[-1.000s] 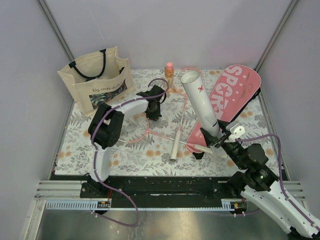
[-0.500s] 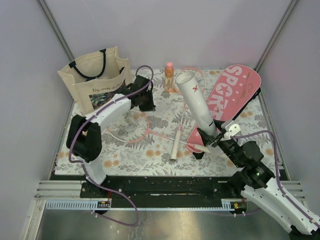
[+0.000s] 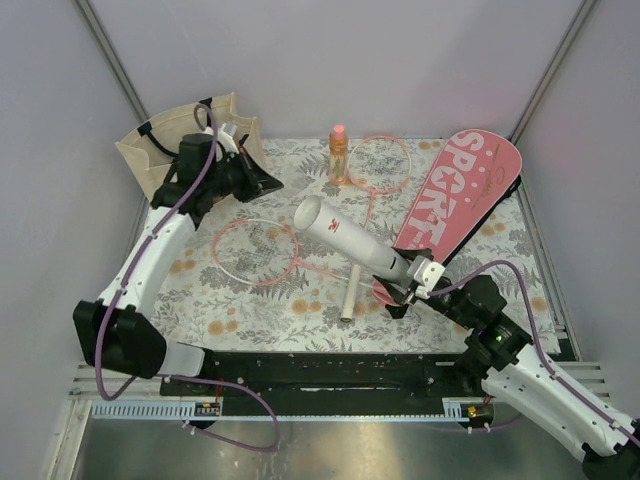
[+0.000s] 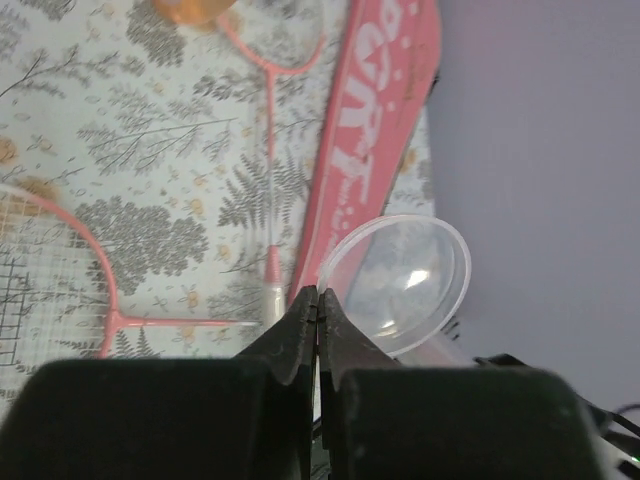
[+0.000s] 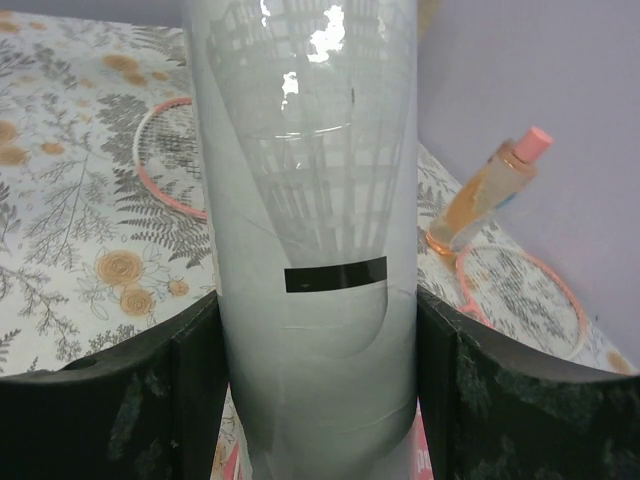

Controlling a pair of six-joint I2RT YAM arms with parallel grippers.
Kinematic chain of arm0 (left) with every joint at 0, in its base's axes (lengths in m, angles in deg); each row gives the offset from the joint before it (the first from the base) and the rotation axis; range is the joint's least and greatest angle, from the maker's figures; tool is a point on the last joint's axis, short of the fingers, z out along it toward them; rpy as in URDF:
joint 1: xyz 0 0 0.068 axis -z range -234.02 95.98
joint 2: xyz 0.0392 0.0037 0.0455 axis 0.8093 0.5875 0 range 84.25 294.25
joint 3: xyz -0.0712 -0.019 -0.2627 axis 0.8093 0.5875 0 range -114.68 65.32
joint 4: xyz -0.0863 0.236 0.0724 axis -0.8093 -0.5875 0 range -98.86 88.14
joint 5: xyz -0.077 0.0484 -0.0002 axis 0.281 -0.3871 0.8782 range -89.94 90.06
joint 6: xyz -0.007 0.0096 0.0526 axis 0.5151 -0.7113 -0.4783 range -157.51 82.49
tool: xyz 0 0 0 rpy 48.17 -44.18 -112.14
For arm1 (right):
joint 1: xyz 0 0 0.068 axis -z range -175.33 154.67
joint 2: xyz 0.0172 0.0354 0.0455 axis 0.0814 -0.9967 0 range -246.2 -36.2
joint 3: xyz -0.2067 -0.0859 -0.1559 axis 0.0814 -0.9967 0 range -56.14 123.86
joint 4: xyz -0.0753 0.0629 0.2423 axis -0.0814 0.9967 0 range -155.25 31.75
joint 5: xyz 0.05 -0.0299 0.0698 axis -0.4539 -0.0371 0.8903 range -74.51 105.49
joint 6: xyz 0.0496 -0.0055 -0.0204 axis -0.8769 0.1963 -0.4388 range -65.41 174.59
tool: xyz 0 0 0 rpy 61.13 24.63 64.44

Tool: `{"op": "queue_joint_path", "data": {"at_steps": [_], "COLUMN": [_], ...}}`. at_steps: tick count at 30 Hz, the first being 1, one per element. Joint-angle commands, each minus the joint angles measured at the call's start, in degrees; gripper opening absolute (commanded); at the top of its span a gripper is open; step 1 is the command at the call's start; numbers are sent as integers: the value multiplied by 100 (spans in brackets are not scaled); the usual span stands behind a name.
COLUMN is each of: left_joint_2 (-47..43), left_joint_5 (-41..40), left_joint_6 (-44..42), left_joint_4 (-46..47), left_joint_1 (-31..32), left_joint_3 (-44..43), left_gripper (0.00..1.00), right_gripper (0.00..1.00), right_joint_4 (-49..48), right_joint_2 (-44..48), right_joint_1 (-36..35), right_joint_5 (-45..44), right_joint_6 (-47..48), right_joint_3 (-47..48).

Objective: Pack up the badminton gear

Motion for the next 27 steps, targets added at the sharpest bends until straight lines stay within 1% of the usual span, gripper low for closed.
{"op": "queue_joint_path", "data": {"at_steps": [1,6,11,17,21,27], "left_joint_2": [-685,-1124,-1511,-1880,-2004,-2101], "left_joint_5": [1375,2060,2667,2764,2808,2993], "left_joint_6": [422,492,914,827,651,633], "left_joint_4": [616,536,1037,801,520,405], "left_joint_1": [-424,-583,-592,-592,-592,-574], "left_joint_3": [-14,-155,152,188,205,460], "left_gripper": [0,0,0,0,0,0], "right_gripper": [41,41,41,41,41,42], "right_joint_4": [-806,-1254,-1465,-1615,-1975,-1949], "right_joint_2": [-216,-567,-946,-1078,-1051,-1043], "right_joint_1": [-4,-12,-12,-4,-12,-21], "right_joint_5": [1130,745,200,68,-125,-73], "right_joint_6": [908,1251,1630,1674,1525,1516], "right_joint_3": [12,-93,-23,4,-145,-84]}}
